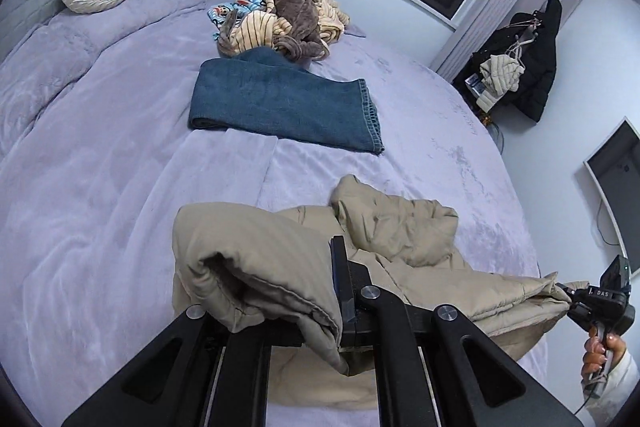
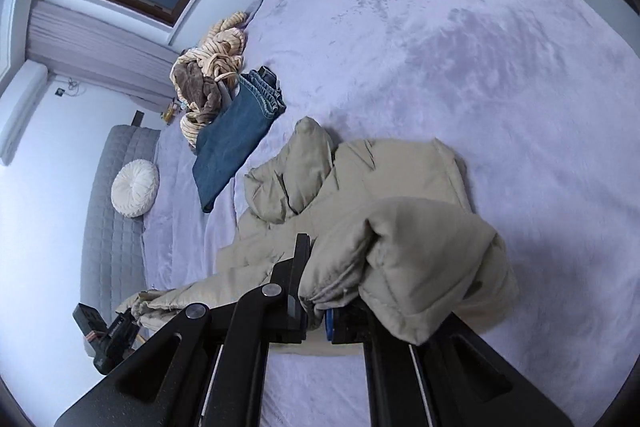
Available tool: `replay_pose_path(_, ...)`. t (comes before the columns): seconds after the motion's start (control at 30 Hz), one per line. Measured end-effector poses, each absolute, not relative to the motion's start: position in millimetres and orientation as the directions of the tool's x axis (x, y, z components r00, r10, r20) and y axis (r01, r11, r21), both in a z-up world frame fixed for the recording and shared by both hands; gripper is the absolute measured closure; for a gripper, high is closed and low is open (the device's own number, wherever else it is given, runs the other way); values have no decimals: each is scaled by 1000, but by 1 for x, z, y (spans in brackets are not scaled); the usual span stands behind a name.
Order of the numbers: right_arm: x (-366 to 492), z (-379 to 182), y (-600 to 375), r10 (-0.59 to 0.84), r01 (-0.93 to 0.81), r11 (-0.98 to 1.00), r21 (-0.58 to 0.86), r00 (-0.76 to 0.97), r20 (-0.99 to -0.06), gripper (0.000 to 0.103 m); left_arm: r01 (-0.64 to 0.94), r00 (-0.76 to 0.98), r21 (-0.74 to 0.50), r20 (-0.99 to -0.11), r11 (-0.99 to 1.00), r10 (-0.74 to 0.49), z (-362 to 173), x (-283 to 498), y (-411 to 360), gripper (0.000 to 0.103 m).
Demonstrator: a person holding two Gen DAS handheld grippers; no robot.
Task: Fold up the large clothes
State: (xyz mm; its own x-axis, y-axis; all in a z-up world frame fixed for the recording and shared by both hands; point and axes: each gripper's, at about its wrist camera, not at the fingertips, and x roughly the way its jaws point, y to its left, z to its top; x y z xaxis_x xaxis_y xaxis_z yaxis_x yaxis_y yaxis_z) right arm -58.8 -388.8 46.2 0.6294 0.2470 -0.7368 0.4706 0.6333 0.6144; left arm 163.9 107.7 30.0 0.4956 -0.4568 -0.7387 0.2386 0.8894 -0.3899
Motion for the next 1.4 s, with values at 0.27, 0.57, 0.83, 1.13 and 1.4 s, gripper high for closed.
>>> replay_pose_path(0.27, 33, -31, -419, 208, 555, 609, 567, 578, -789, 97, 170, 404, -339, -832, 925, -379, -74, 255, 70, 93)
replay_pose_path(0.57, 70, -113, -433, 197, 617, 577, 535, 530, -825, 97, 147, 337, -313, -876, 938, -345, -154, 291, 45, 93)
replay_pose_path(0.83, 68, -97, -437, 223, 604, 569, 557, 539, -812, 83, 205, 367, -300, -859, 932, -358, -124, 282, 51, 31)
replay_pose_path(1.13, 62, -39, -415, 155, 535, 664, 522, 584, -797, 52, 276, 457, -282, -802, 919, -384, -71, 262, 43, 24)
replay_pose_path(1.4, 100, -65, -314, 247, 299, 844, 445, 519, -818, 93, 534, 301, -321, -792, 782, -531, -106, 221, -70, 64)
